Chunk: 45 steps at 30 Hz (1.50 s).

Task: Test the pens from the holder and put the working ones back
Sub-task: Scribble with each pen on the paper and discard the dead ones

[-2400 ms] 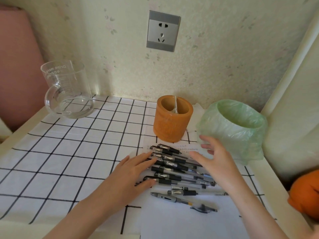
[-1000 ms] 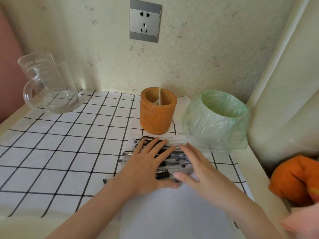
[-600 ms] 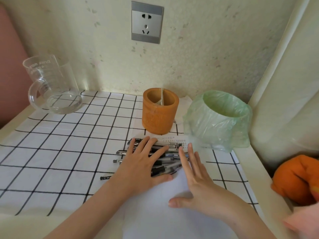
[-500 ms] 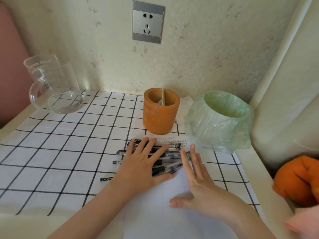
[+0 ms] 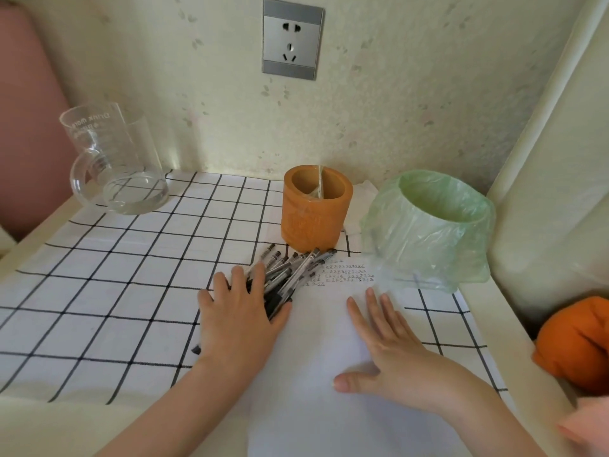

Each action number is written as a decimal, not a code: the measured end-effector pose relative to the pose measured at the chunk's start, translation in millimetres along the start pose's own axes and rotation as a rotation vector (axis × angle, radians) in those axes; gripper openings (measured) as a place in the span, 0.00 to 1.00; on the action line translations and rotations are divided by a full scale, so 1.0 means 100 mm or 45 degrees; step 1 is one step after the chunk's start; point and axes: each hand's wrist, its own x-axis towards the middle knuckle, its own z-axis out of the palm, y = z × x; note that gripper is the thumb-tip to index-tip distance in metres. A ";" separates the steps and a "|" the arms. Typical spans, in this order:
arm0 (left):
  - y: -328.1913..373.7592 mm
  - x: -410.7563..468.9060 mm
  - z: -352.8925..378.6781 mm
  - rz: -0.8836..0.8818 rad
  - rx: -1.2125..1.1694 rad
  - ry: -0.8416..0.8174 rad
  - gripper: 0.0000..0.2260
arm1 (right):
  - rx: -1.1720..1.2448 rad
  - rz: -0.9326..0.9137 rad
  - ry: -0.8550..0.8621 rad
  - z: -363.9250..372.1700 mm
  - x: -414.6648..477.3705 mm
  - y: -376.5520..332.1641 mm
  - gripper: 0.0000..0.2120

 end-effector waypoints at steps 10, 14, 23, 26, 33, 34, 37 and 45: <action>-0.09 0.04 0.11 0.162 -0.155 0.054 0.44 | -0.009 -0.074 0.095 -0.03 0.01 -0.04 0.50; -0.07 0.06 0.11 0.451 -0.208 0.061 0.36 | -0.010 -0.162 0.158 -0.02 0.08 -0.08 0.46; -0.43 0.18 0.15 0.826 -0.238 -0.090 0.28 | -0.008 -0.237 0.174 0.03 0.18 -0.08 0.44; -0.38 0.11 0.12 0.750 -0.184 -0.063 0.25 | -0.067 -0.235 0.147 0.07 0.20 -0.10 0.44; -0.34 -0.06 0.16 0.423 -0.250 0.031 0.22 | -0.111 -0.189 0.115 0.06 0.17 -0.07 0.41; -0.34 -0.09 0.16 0.386 -0.242 0.054 0.22 | -0.112 -0.186 0.108 0.06 0.15 -0.06 0.40; -0.34 -0.19 0.17 0.243 -0.194 0.118 0.23 | -0.097 -0.191 0.099 0.05 0.13 -0.04 0.39; -0.33 -0.21 0.15 0.088 -0.132 0.039 0.25 | -0.072 -0.199 0.099 0.05 0.12 -0.06 0.39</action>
